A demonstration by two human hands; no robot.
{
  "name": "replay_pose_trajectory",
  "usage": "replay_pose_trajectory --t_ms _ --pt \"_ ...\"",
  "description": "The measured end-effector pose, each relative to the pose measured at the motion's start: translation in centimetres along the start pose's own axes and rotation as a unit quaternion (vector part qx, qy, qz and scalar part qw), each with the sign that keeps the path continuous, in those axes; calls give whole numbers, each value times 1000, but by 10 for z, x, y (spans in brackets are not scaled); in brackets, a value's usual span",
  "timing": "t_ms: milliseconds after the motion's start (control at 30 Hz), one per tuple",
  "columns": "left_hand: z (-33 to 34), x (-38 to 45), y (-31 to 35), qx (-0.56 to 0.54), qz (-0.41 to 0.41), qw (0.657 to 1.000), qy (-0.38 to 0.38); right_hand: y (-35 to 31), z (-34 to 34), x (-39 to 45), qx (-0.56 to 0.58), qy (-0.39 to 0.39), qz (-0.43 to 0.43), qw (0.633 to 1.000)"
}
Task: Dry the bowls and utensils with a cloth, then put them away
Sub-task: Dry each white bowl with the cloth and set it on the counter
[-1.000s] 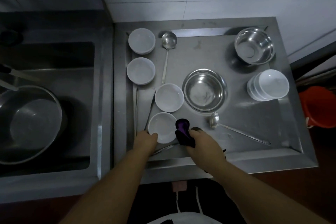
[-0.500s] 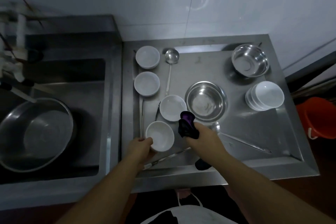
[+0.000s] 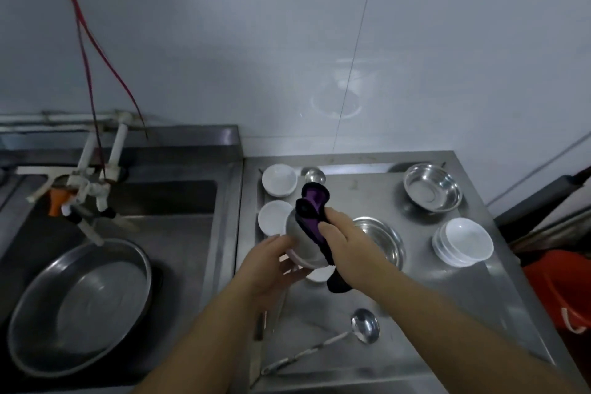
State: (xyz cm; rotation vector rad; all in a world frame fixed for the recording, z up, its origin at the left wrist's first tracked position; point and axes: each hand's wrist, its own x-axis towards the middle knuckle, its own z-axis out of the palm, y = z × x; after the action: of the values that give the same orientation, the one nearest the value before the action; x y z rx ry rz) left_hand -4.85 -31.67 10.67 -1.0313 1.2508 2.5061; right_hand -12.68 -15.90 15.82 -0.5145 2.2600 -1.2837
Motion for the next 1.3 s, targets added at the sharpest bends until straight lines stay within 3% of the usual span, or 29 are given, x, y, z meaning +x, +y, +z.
replay_pose_trajectory --t_ms 133,300,567,733,833,1100,1200,1300 --pt "26 -20 42 19 83 994 -71 -36 -20 8 -154 51 -129 978" --pt "32 -33 72 40 116 979 -162 -59 -44 2 -139 91 -215 962" --pt "51 -43 67 33 106 969 -219 -67 -51 -12 -146 17 -265 953" --pt "64 -48 63 -5 113 961 -252 -76 -61 -6 -250 27 -309 917" --pt "69 -50 64 -6 134 966 -222 -88 -70 -1 -329 5 -280 902" --pt "67 -48 79 158 239 945 -155 -118 -76 -6 -342 -99 -85 931" --pt "64 -52 78 198 254 927 -190 -126 -87 -9 -220 -165 -18 961" --pt "62 -56 77 198 253 916 -240 -125 -91 -16 43 -204 98 973"
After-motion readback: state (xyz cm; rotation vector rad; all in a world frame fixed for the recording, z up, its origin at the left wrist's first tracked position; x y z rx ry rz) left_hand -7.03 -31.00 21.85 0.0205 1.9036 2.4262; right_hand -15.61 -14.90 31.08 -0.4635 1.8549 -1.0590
